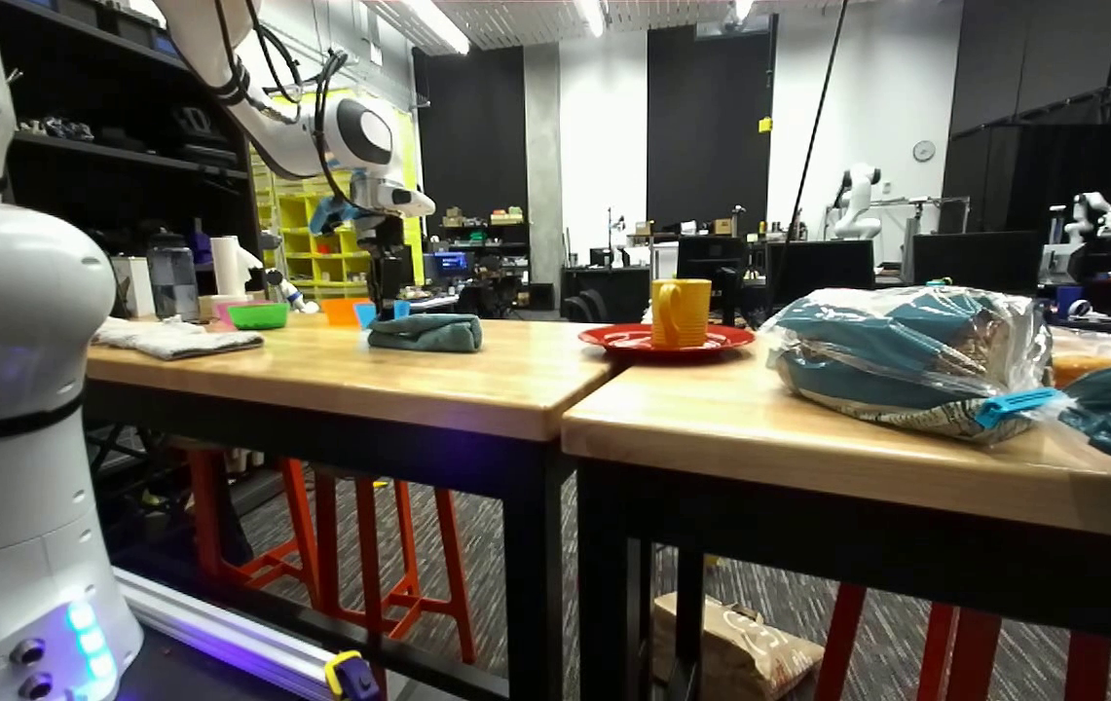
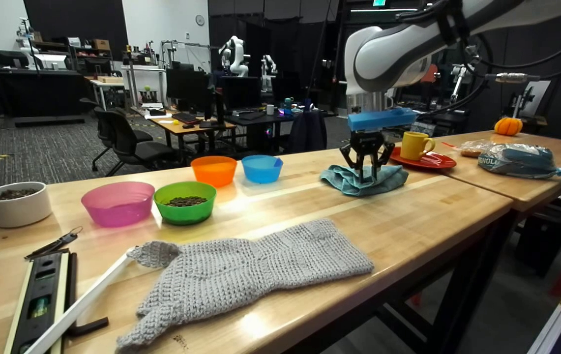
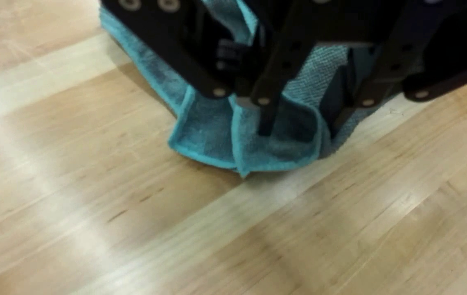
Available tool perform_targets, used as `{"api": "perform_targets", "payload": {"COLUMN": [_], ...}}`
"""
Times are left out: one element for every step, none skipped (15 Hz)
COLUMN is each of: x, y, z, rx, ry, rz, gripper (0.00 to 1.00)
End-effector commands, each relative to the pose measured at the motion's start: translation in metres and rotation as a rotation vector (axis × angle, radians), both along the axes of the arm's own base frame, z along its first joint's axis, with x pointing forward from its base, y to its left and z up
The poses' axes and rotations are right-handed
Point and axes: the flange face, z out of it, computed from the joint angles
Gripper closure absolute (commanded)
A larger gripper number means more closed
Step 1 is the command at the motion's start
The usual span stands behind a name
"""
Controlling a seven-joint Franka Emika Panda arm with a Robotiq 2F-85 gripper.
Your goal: Fold the blue towel on the table
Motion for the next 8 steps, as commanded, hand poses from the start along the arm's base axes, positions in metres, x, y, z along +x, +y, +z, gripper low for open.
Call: {"api": "perform_targets", "payload": {"x": [0.008, 0.011, 0.014, 0.018, 0.021, 0.024, 0.025, 0.026], "y": [-0.014, -0.017, -0.021, -0.026, -0.031, -0.035, -0.04, -0.043], "z": [-0.008, -0.007, -0.005, -0.001, 0.005, 0.012, 0.022, 0.03], "rx": [0.006, 0.004, -0.005, -0.01, -0.008, 0.0, 0.017, 0.025], "ry": [0.034, 0.028, 0.018, 0.008, 0.002, -0.005, -0.006, -0.016], "rz": [-0.005, -0.005, -0.008, -0.009, -0.012, -0.01, 0.001, 0.011], "gripper": [0.34, 0.27, 0.2, 0.14, 0.08, 0.06, 0.02, 0.0]}}
